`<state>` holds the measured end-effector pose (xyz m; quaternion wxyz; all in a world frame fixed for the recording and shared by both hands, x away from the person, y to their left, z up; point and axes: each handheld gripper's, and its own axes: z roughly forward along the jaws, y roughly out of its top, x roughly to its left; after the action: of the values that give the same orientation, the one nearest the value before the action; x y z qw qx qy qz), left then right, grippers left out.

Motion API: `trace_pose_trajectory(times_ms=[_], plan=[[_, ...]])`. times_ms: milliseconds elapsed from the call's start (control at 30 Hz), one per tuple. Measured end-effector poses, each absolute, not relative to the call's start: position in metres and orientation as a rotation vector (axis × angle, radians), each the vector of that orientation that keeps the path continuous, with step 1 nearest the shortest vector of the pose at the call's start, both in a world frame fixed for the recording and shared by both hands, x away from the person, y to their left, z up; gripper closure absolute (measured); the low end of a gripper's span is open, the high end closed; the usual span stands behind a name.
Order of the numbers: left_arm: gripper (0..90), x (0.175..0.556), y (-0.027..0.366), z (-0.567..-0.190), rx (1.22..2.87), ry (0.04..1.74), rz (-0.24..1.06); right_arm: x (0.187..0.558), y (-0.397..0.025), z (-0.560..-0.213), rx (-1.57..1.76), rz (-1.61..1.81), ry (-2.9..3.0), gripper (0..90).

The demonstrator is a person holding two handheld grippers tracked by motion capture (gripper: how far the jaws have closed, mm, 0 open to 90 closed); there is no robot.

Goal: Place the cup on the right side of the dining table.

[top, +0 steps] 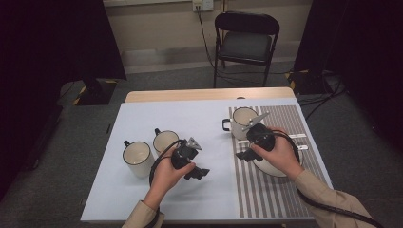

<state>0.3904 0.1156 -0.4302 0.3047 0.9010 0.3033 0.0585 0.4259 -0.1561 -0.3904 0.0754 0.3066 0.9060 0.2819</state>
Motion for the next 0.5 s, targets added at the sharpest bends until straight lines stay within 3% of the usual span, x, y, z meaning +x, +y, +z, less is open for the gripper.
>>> trace_pose_trajectory(times_ms=[500], plan=[[18.5, 0.383, 0.1213, -0.4335, 2.379, 0.807, 0.15, 0.4185, -0.1531, -0.3963, 0.901, 0.854, 2.74, 16.9]])
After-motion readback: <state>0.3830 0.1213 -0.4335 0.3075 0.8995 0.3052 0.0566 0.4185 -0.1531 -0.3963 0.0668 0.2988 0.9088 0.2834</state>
